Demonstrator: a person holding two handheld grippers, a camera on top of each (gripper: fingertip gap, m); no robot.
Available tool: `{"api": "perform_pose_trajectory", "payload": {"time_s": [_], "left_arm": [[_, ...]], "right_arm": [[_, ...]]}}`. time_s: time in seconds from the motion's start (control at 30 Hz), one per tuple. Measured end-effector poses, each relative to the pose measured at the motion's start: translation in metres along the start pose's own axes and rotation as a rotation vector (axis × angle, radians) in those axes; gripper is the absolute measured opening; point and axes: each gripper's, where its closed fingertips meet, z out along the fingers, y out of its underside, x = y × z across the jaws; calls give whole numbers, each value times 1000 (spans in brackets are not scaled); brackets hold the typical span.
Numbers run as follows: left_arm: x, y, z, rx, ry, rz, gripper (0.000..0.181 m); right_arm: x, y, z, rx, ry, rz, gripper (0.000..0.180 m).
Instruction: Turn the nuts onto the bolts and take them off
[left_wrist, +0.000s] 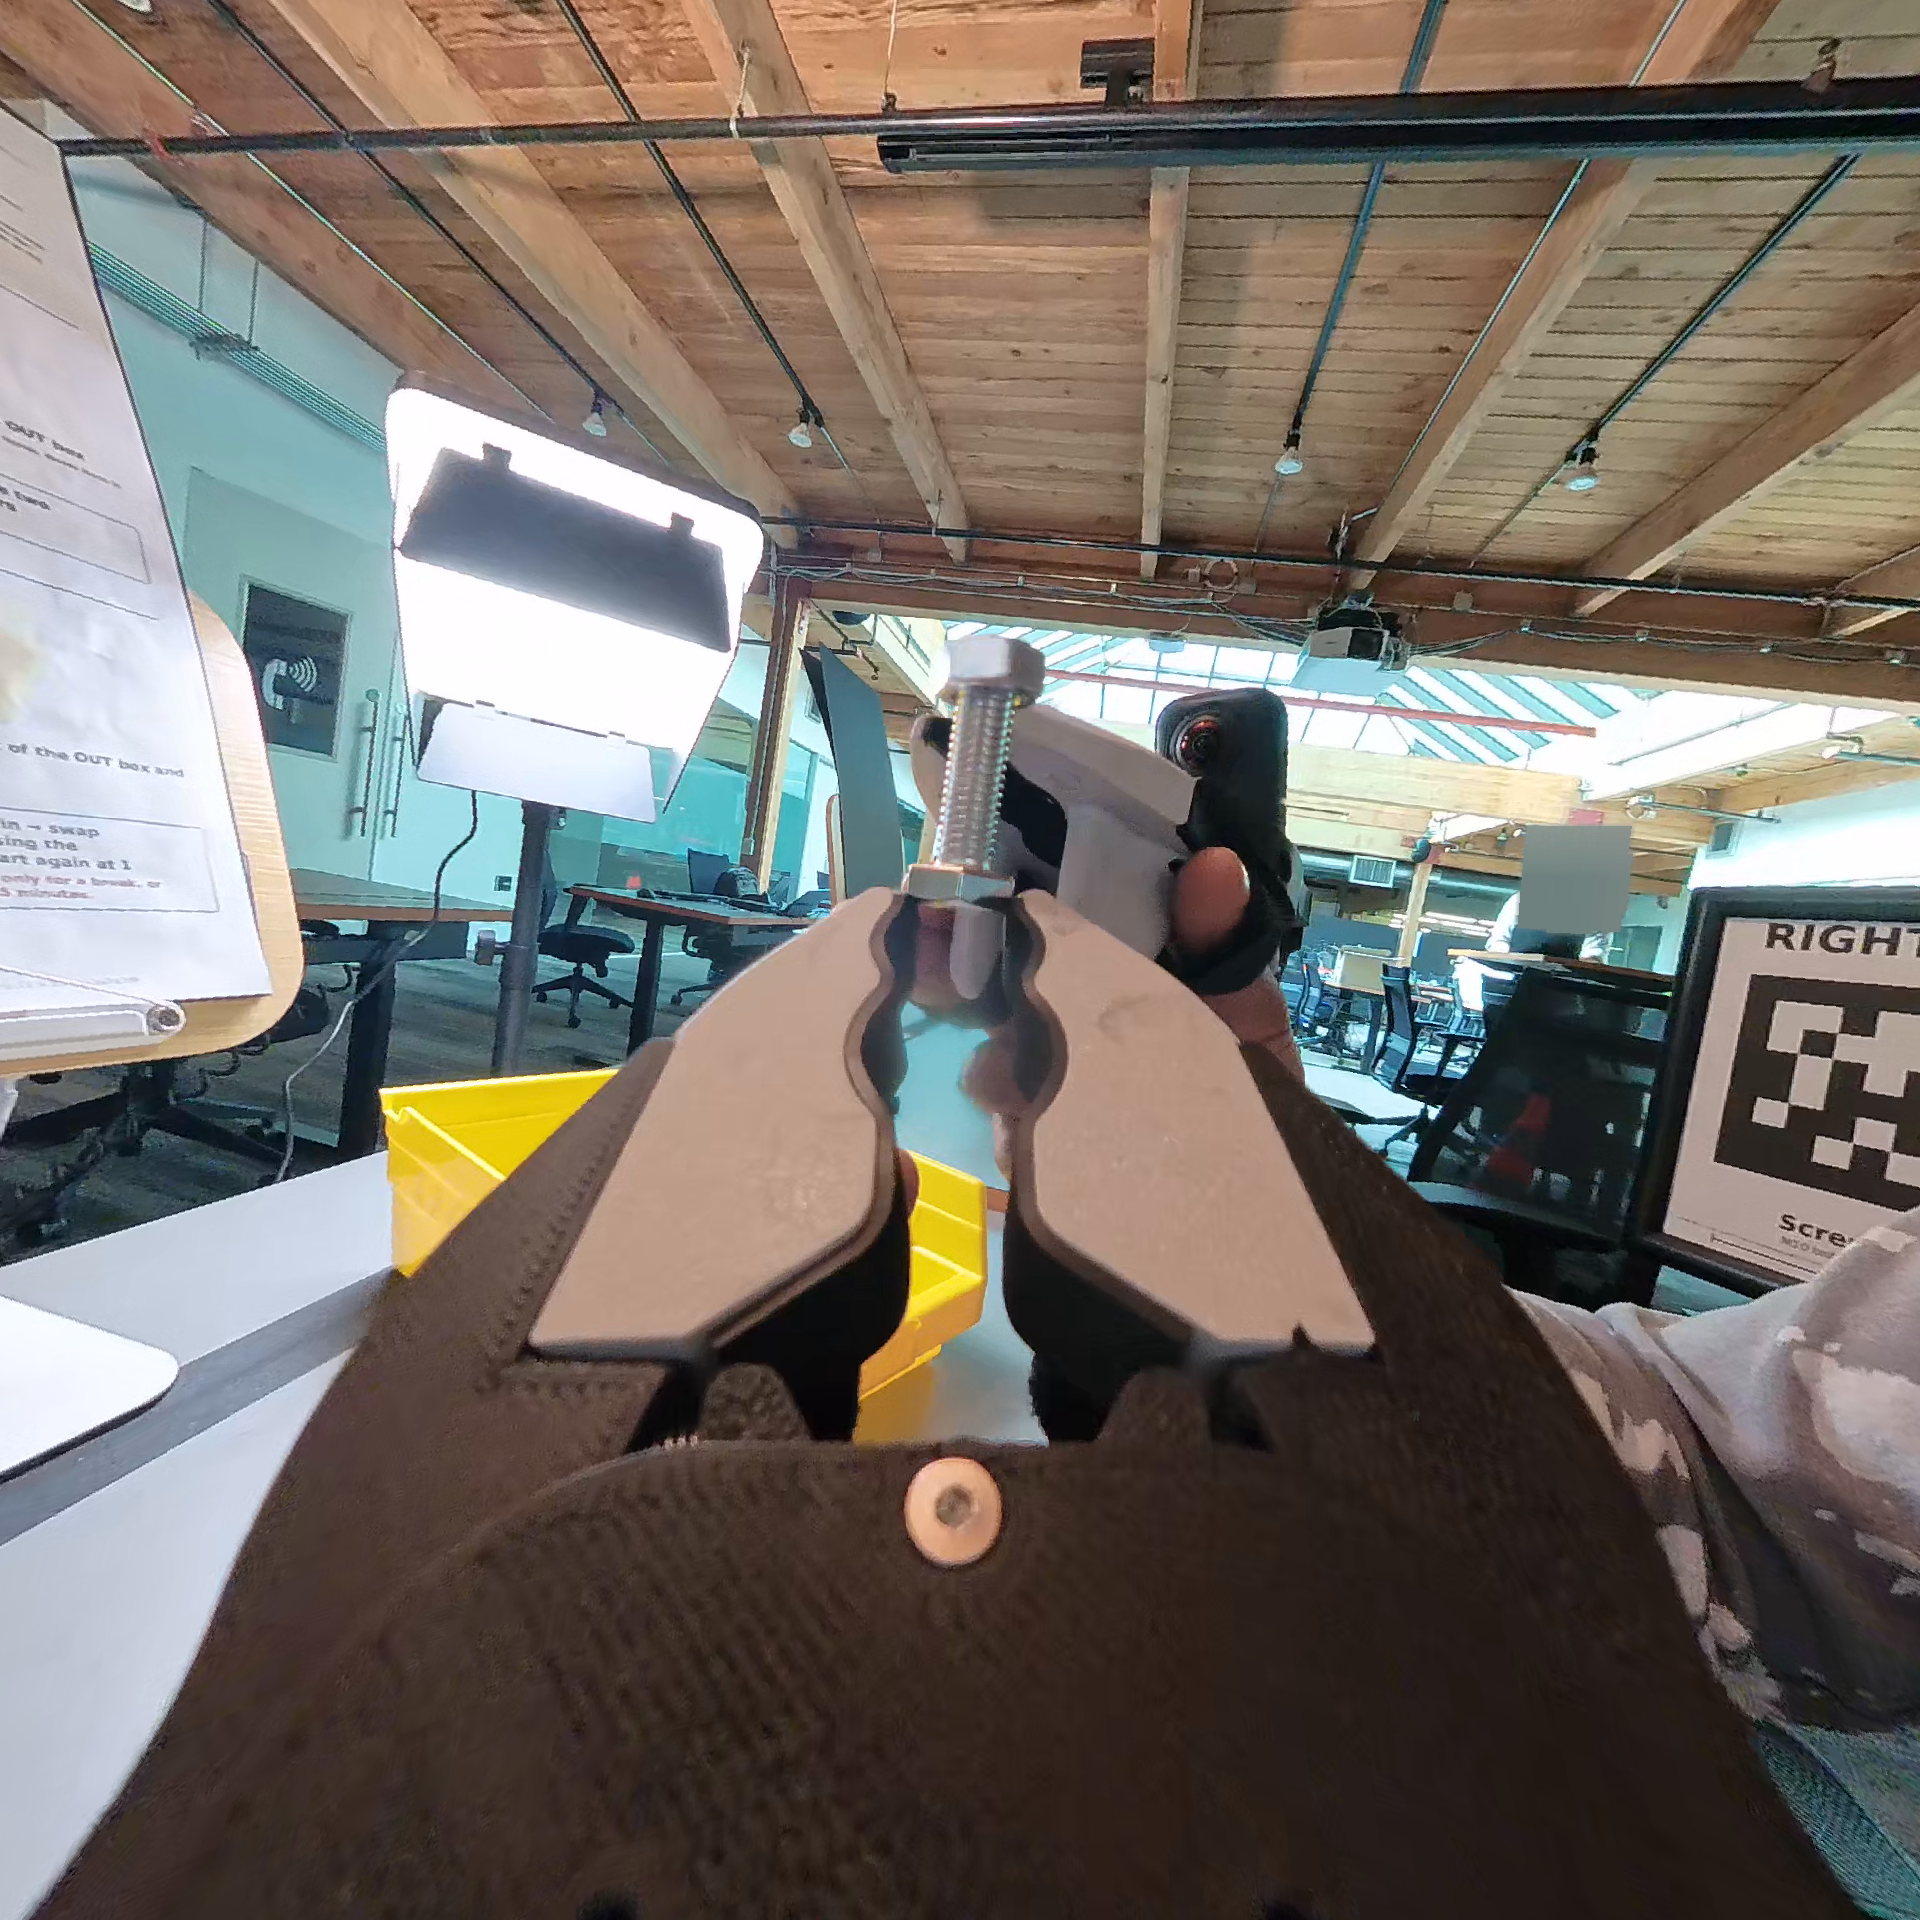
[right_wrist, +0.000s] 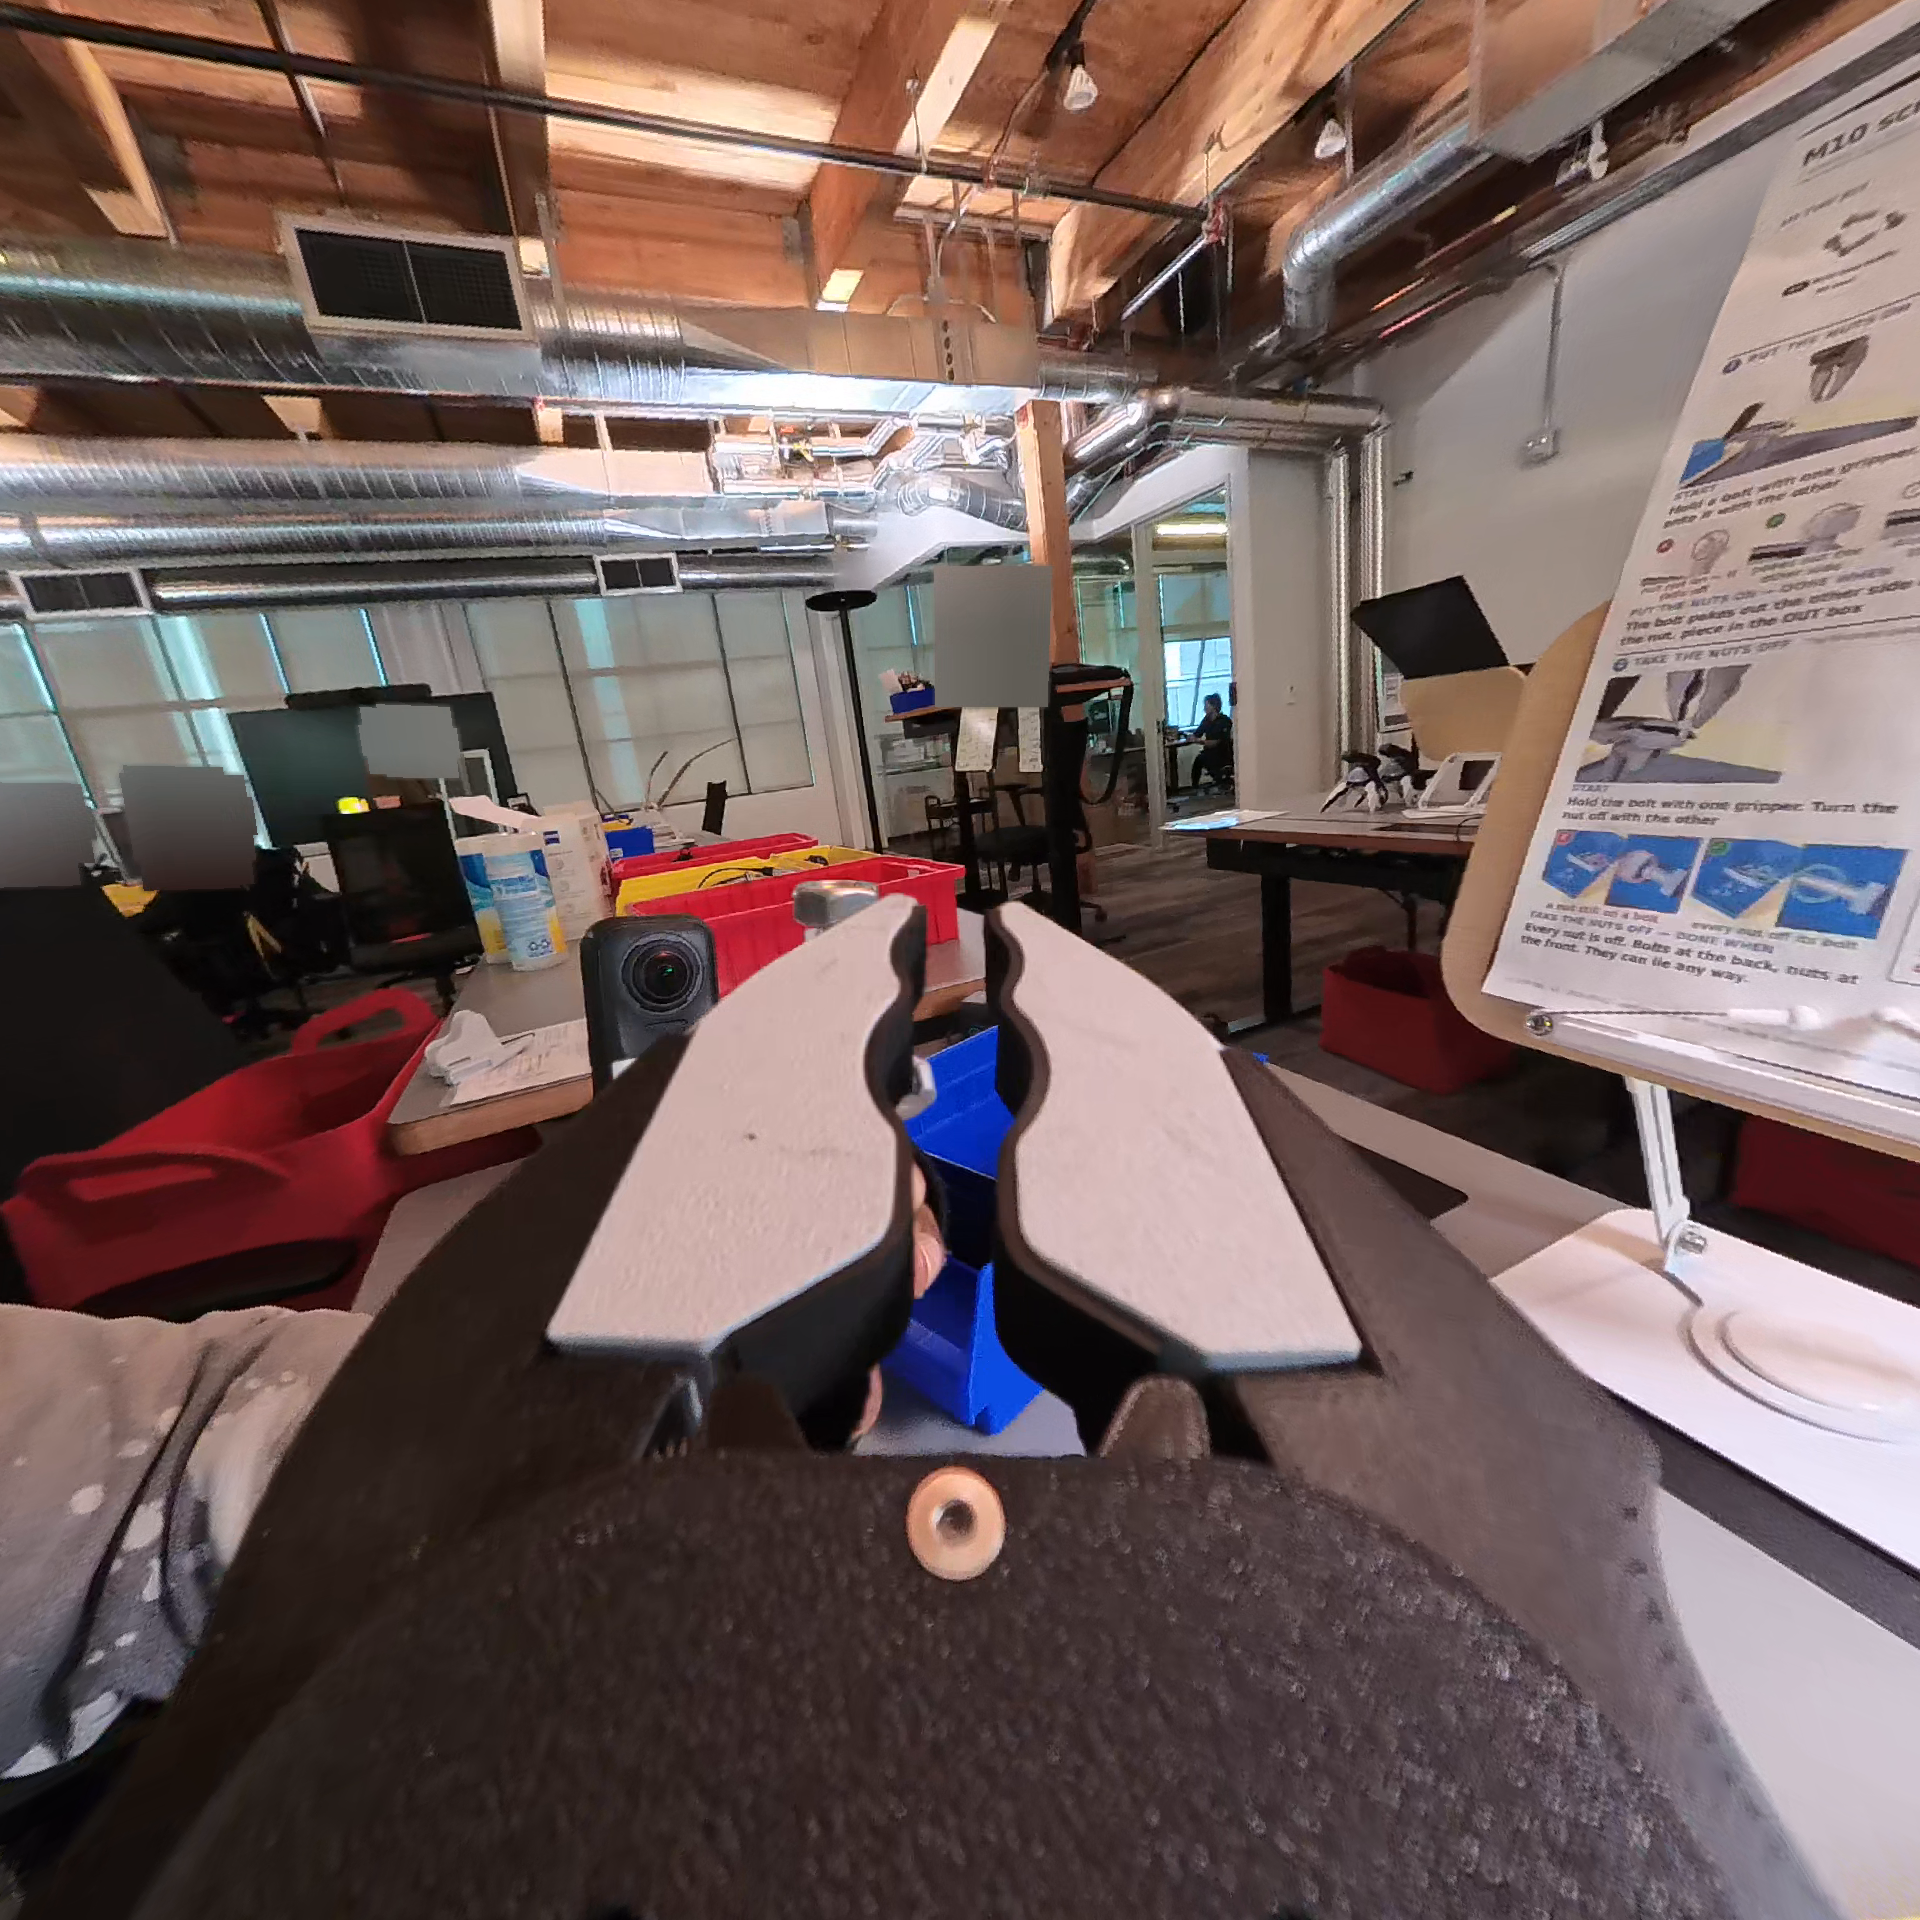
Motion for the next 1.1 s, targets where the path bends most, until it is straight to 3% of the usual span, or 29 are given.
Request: {"api": "perform_pose_trajectory", "payload": {"time_s": [0.37, 0.43, 0.53, 0.63, 0.73, 0.87, 1.0, 1.1], "left_arm": [[3, 8, 3, -32, 11, 15, 17], [3, 12, 4, -45, 13, 17, 17], [4, 17, 5, -62, 18, 13, 17], [0, 20, 4, -74, 12, 9, 17], [-4, 20, 3, -73, 2, 4, 17], [-4, 19, 3, -73, -4, 4, 17], [-5, 16, 3, -78, -12, 14, 17], [-9, 16, 2, -89, -29, 20, 17]], "right_arm": [[-21, 13, 10, -56, -77, -31, 34], [-22, 14, 11, -61, -75, -47, 33], [-19, 11, 9, -56, -62, -65, 18], [-14, -24, -6, 64, -41, -88, 18], [9, -46, -26, 68, 60, -164, 18], [84, -17, -52, -177, 320, -247, 18], [178, 57, -96, -506, 572, -225, 18], [225, 121, -128, -768, 664, -171, 18]]}}
